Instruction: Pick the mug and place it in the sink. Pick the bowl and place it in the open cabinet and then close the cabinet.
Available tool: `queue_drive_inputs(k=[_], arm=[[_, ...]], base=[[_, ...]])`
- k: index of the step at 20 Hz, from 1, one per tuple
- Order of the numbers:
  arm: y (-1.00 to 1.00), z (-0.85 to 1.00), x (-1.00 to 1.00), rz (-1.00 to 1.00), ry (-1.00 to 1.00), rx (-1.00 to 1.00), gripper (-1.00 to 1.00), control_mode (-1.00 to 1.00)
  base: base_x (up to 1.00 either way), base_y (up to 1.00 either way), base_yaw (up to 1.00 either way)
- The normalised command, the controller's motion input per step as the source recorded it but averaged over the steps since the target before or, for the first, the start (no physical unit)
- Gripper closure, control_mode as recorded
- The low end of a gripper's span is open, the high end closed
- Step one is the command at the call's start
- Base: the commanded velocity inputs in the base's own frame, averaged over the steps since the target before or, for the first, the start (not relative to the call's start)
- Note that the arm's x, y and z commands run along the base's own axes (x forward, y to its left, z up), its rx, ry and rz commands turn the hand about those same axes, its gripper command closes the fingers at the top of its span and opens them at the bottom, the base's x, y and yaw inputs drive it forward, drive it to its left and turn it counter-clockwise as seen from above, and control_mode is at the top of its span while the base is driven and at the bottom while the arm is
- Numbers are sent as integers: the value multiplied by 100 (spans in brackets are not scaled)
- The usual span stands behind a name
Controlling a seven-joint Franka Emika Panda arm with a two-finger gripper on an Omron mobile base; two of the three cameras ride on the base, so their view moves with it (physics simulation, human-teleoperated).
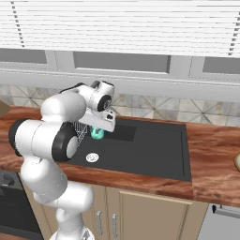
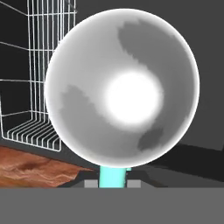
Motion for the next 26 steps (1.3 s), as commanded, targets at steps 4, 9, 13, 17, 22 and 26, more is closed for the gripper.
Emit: queue_drive_inputs(k=[4,9,13,17,22,26], arm=[[-11,-3,0,31,-15,-1,100,-100],[-16,0,0,29,-13,0,100,-100],[-20,-2,0,31,-7,0,100,-100],[-13,-2,0,30,-8,0,100,-100],[-9,-4,0,26,-7,0,100,-100],[0,-12,0,19,0,0,100,-100]], base=[[0,0,0],[0,0,0],[0,0,0],[0,0,0],[0,0,0],[0,0,0]])
